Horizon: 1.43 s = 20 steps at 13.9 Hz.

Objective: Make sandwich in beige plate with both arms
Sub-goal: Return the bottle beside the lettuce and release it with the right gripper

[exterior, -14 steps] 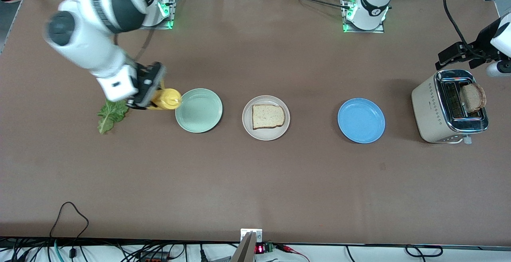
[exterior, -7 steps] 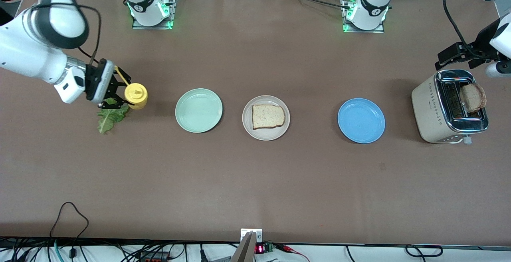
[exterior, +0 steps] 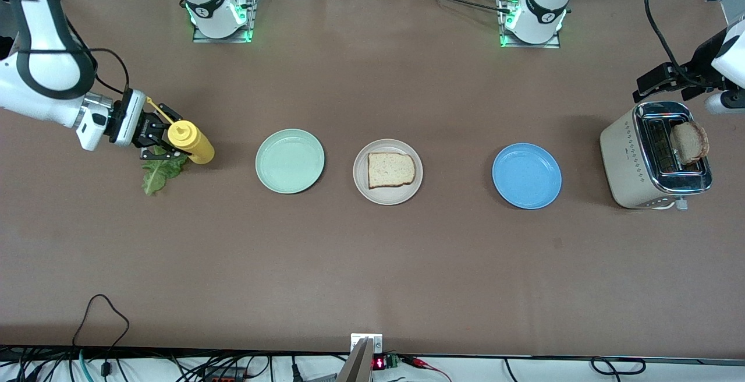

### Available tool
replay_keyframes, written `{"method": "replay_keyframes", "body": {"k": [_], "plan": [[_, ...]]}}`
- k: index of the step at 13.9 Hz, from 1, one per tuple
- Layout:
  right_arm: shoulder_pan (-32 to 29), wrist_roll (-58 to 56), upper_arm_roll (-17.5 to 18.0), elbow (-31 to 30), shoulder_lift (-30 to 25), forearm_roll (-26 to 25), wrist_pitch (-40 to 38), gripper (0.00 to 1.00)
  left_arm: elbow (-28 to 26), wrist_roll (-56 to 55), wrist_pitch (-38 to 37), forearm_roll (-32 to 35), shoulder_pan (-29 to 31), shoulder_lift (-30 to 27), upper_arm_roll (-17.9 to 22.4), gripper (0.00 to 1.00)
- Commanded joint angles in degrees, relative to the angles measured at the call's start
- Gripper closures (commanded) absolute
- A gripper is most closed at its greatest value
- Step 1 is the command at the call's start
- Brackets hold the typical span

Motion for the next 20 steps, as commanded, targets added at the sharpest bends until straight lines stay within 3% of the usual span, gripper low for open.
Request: {"method": "replay_keyframes", "body": {"k": [1, 5, 11, 13, 15, 20], "plan": [[-2.1, -6.5, 1.2, 0.2, 4.9, 4.2, -0.4, 1.00, -1.0, -0.3, 0.7, 0.1, 0.0, -0.8, -0.4, 0.00], [-2.3, -10.5, 1.2, 0.3, 9.8, 7.6, 0.6, 1.00, -1.0, -0.5, 0.6, 0.1, -0.4, -0.8, -0.8, 0.00], [-2.3, -10.6, 1.2, 0.4, 11.7, 7.6, 2.8, 0.98, -1.0, -0.6, 0.4, 0.1, -0.5, -0.8, -0.8, 0.00], [-2.3, -10.4, 1.2, 0.4, 11.9, 7.6, 3.9, 0.73, -1.0, -0.6, 0.4, 0.1, -0.5, -0.7, -0.8, 0.00], [-2.3, -10.0, 1.2, 0.4, 12.0, 7.6, 3.9, 0.37, -1.0, -0.6, 0.4, 0.1, -0.5, -0.7, -0.8, 0.00], [-2.3, -9.4, 1.2, 0.6, 11.7, 7.6, 3.9, 0.00, -1.0, -0.6, 0.4, 0.1, -0.6, -0.4, -0.8, 0.00]]}}
